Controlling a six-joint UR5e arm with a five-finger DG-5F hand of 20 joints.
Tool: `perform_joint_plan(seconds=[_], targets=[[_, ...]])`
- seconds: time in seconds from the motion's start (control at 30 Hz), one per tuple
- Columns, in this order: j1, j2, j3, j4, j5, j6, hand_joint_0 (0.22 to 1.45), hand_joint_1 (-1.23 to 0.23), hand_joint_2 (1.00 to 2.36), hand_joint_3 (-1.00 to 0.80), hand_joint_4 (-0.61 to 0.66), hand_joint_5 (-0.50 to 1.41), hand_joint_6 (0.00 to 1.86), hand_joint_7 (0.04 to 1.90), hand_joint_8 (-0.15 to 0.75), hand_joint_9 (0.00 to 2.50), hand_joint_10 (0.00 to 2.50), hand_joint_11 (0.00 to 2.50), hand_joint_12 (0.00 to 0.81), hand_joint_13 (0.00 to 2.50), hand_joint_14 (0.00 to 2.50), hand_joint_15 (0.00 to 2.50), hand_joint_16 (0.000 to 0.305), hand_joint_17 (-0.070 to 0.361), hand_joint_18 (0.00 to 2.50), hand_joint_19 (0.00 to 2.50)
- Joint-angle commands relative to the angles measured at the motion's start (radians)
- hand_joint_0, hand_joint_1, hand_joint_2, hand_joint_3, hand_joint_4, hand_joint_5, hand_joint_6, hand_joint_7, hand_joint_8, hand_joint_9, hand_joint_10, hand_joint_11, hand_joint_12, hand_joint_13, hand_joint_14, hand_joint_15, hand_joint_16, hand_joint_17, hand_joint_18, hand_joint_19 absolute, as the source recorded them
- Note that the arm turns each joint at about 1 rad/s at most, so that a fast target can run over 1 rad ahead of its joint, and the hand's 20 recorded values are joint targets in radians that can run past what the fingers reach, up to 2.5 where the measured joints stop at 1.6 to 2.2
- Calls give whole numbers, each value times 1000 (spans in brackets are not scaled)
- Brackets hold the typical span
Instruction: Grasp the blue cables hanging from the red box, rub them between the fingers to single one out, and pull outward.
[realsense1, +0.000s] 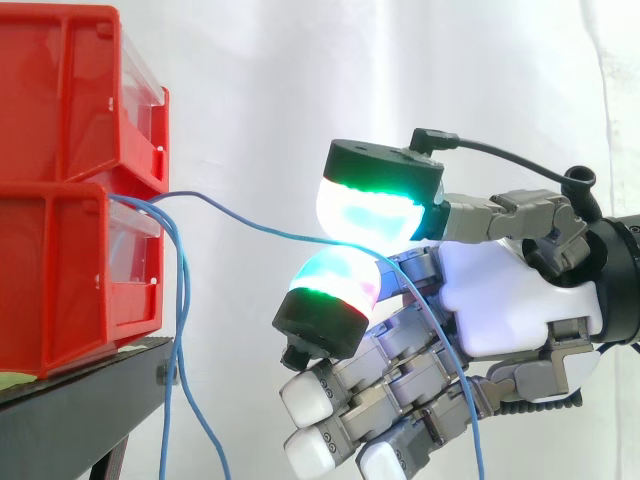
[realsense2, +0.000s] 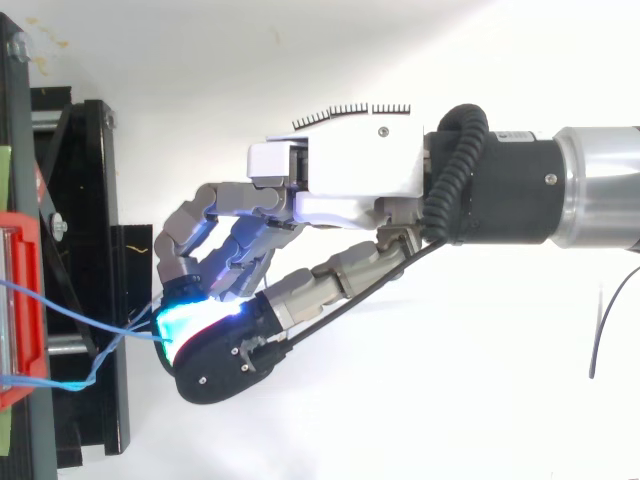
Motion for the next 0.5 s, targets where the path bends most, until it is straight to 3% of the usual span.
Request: perform_joint_plan(seconds=[0.0, 0.2, 0.33, 0.47], targets=[[0, 0, 0, 0, 1, 1, 582, -764, 1011, -111, 57, -124, 882, 1075, 371, 837, 8, 319, 453, 642, 9, 295, 60, 134, 762, 349], [-2, 9, 0, -3, 1, -2, 591, -795, 1011, -56, 3, -124, 885, 1098, 356, 825, 8, 310, 448, 637, 9, 295, 58, 130, 753, 339], [-2, 21, 0, -14, 4, -12, 580, -764, 1016, -232, 83, -140, 879, 1084, 311, 789, 10, 329, 398, 597, 12, 305, 49, 109, 666, 405], [-2, 20, 0, -28, 5, -19, 547, -726, 1007, -395, 105, -138, 879, 1059, 321, 803, 9, 329, 406, 599, 11, 313, 50, 113, 672, 399]])
